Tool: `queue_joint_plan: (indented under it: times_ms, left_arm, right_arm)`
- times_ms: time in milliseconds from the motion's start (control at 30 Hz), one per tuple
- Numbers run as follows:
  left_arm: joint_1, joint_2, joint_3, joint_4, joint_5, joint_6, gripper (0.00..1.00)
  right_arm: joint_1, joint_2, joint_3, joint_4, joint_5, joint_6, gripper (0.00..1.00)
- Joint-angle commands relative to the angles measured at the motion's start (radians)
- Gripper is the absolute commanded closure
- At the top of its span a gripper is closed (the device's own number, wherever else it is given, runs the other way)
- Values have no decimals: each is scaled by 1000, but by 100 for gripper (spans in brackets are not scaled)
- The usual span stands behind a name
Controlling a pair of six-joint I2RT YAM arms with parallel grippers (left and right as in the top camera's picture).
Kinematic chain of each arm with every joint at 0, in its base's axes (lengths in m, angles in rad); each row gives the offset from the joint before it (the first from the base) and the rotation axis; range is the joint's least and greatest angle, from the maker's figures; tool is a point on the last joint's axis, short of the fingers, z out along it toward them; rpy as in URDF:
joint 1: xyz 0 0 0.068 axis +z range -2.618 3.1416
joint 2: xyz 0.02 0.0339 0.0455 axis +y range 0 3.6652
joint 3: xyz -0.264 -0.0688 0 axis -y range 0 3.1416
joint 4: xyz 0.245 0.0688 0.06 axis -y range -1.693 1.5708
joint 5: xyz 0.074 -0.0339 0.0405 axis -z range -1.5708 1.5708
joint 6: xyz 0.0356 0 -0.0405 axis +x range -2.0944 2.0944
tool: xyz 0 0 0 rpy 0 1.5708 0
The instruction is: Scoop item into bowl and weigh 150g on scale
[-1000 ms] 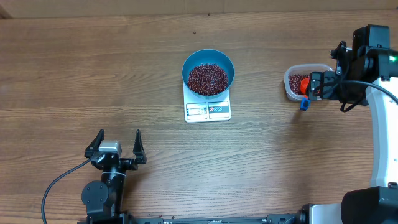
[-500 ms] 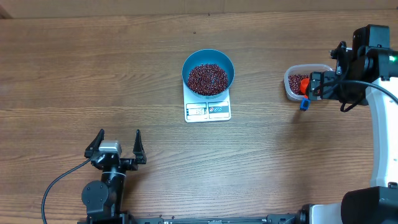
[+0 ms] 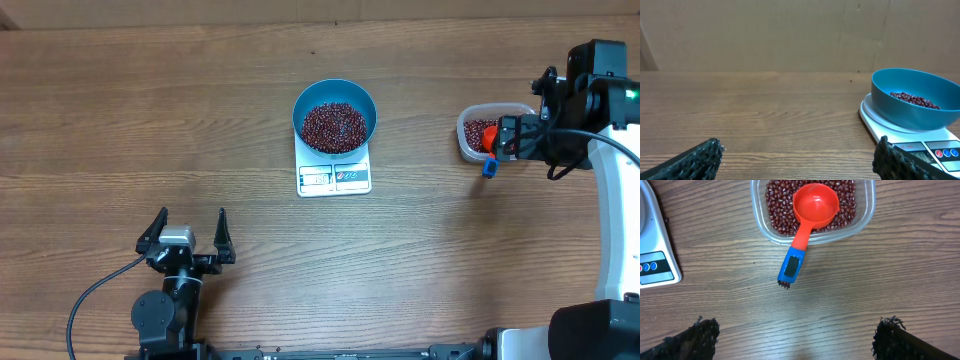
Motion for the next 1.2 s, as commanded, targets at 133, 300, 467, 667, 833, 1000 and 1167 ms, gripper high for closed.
queue_joint_plan:
  times_ms: [133, 300, 467, 667, 833, 1000, 1167]
  left_arm:
    - [4, -11, -3, -4, -10, 0, 0]
    - [4, -11, -3, -4, -10, 0, 0]
    - [4, -11, -3, -4, -10, 0, 0]
    - [4, -11, -3, -4, -10, 0, 0]
    - [4, -11, -3, -4, -10, 0, 0]
    - [4, -11, -3, -4, -10, 0, 1]
    - [4, -11, -3, -4, -10, 0, 0]
  right_arm:
    - [2, -5, 17, 25, 5, -4, 0]
    - [2, -15, 6, 125, -48, -4, 0]
    - [2, -100, -69, 227, -150, 0, 0]
    - [2, -255, -269, 425, -191, 0, 0]
    - [2, -444, -513, 648, -208, 3, 0]
    - [2, -603, -703, 834, -253, 4, 0]
    - [2, -776, -917, 1035, -282, 11, 0]
